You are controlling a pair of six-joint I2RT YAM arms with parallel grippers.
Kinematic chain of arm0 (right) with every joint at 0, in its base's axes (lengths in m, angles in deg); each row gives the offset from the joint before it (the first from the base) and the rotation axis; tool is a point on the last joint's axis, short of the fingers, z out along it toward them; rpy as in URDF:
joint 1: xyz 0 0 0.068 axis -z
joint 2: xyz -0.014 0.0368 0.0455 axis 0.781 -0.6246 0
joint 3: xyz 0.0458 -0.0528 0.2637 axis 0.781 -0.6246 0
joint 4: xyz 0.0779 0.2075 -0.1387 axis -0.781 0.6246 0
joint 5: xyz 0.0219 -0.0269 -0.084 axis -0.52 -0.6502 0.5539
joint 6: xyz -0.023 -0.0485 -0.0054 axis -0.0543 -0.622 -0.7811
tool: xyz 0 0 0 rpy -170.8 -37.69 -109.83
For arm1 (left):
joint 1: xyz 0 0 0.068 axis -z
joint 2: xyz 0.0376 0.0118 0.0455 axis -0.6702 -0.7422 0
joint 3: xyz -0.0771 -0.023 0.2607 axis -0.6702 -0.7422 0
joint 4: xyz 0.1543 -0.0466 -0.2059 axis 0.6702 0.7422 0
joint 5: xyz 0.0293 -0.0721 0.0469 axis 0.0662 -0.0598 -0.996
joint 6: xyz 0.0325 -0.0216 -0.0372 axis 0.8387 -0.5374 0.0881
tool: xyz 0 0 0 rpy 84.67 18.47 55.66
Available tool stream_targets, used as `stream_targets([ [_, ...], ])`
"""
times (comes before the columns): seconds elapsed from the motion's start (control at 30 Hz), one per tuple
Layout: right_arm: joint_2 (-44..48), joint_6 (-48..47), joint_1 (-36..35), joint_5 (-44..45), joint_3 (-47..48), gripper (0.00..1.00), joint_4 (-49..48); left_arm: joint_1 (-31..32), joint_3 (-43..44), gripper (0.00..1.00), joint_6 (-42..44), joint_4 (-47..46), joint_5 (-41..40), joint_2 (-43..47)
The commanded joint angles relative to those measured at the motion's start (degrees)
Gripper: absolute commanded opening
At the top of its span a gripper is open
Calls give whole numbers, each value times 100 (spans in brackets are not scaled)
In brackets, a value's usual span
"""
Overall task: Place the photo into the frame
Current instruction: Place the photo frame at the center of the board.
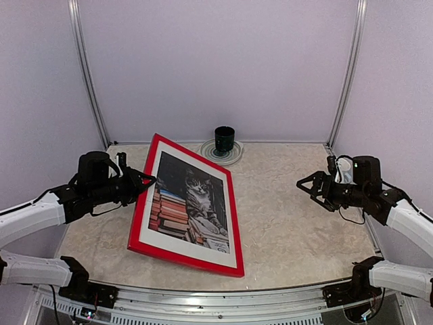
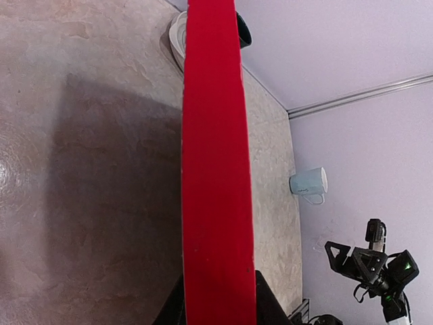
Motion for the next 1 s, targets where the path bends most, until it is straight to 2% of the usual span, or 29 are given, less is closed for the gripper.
stream_targets([
  [0.0, -23, 41, 59, -95, -121, 99, -164, 0, -86, 0, 450, -809, 26, -26],
  [0.97, -316, 237, 59, -410, -710, 99, -874, 8, -766, 0, 227, -2159, 246, -828],
])
